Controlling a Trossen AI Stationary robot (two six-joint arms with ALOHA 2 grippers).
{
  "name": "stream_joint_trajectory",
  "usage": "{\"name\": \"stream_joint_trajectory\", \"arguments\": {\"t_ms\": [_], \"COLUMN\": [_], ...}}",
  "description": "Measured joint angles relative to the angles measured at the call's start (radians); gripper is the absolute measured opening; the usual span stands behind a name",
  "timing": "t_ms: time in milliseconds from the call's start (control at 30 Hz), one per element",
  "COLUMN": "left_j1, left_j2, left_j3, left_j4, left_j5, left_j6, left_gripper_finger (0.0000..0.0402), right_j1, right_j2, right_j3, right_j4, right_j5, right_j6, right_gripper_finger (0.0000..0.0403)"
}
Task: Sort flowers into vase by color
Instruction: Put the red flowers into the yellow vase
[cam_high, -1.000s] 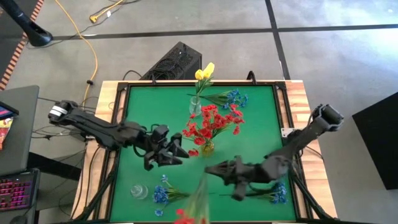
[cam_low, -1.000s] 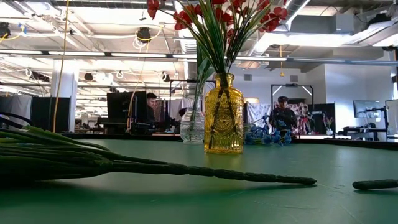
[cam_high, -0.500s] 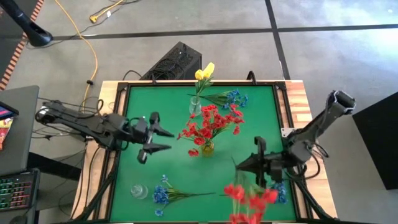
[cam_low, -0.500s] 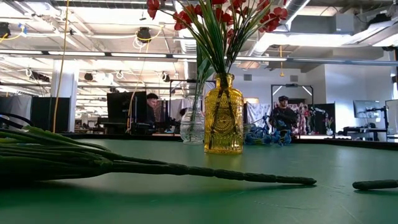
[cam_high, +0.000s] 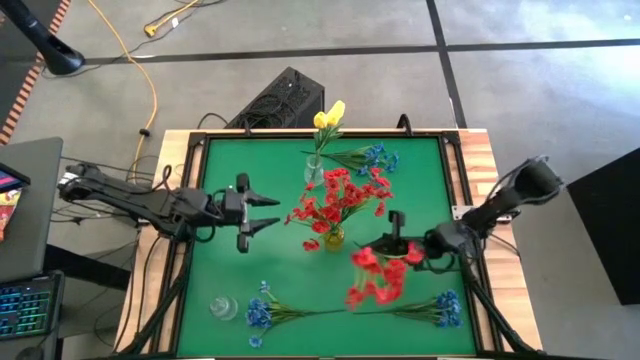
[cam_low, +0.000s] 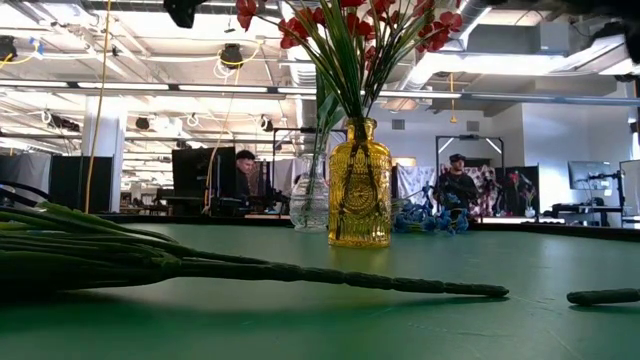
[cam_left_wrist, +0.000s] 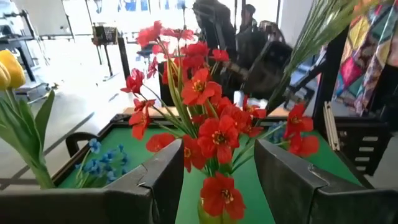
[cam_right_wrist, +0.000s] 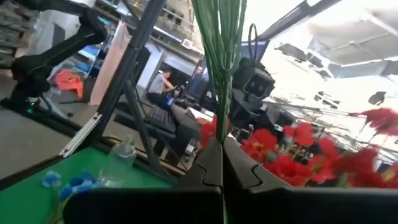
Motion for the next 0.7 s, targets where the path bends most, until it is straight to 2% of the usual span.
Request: {"name": "stream_joint_trajectory", "arguments": {"t_ms": [167,400,700], "left_j1": [0.000,0.000,0.000], "left_j2": [0.000,0.000,0.000], "left_j3": [-0.074,-0.102,-0.102], "left_j4": [0.136,0.192,0.201], "left_j5": [0.001,0.000,0.000], "left_j6": [0.003,-0.006,0.013], "left_gripper_finger": [0.0183,0.0183,0.0183], "right_j1": [-0.055,-0.133,-0.191], "right_j2": [0.161,0.243,0.257], "right_j3": [0.011,0.043,0.063], "right_j4": [0.223,0.219,0.224], "right_j5": [-0.007,-0.068,-0.108], "right_j6": [-0.002,0.073,0.085], "right_gripper_finger": [0.0017,0.0017,0.0017]}}
